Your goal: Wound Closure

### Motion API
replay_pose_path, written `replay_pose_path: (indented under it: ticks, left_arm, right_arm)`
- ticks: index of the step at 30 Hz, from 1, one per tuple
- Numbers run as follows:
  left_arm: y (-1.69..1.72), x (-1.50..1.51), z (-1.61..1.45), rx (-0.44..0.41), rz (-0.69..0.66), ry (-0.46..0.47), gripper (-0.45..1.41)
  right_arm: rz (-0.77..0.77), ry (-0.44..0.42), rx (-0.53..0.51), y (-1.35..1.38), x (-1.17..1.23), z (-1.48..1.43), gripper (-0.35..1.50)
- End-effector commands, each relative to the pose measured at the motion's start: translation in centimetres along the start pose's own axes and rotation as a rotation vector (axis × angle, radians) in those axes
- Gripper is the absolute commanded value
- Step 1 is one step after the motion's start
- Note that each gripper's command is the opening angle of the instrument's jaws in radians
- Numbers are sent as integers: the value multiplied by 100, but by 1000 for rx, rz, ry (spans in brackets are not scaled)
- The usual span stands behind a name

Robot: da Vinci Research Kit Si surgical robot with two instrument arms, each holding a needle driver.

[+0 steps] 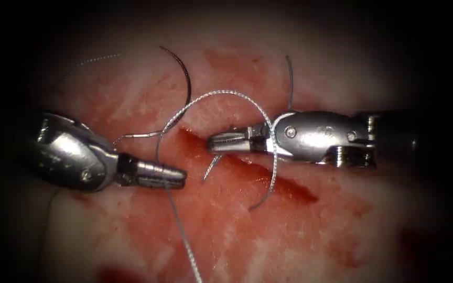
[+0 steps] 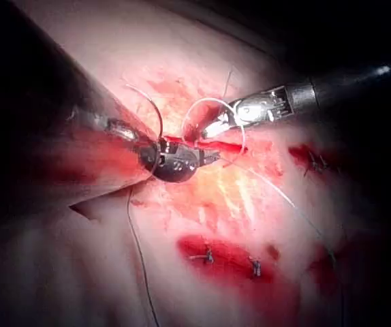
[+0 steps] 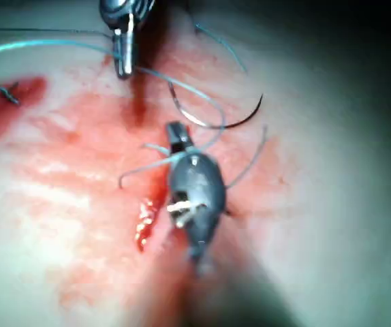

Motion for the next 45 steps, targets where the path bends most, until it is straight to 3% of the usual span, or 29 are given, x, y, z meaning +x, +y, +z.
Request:
replay_pose_path:
  ticks: [1,9,12,13,15,16,18,19,27,33,39,43,45]
  left_arm:
    - [9,-4,13,5,-4,-7,-35]
    - [16,7,61,-25,-6,26,-35]
    - [23,15,74,-43,-22,48,-35]
    - [23,15,74,-43,-22,48,-35]
    - [21,24,73,-47,-27,55,-35]
    - [17,36,71,-48,-36,71,-35]
    - [13,49,70,-47,-45,88,-35]
    - [11,56,71,-49,-49,97,-35]
    - [13,79,88,-78,-42,144,-35]
    - [2,100,70,-80,-60,163,-35]
    - [-16,138,64,-74,-69,187,-35]
    - [-27,144,57,-74,-48,198,-35]
    - [-39,139,40,-61,-41,183,-35]
  right_arm:
    - [9,26,-14,-5,7,2,-35]
    - [21,39,-88,-21,15,1,-35]
    - [36,62,-149,-22,23,-2,-10]
    - [36,62,-149,-22,23,-2,-10]
    - [41,65,-178,-21,25,1,22]
    - [48,63,-228,-20,26,3,81]
    - [54,50,-275,-17,27,6,109]
    - [68,46,-290,-16,28,7,115]
    - [82,49,-311,-18,29,8,113]
    - [75,29,-323,-20,21,10,109]
    - [42,-79,-333,-29,3,15,104]
    - [37,-82,-329,-34,3,14,103]
    - [30,-83,-312,-39,3,14,101]
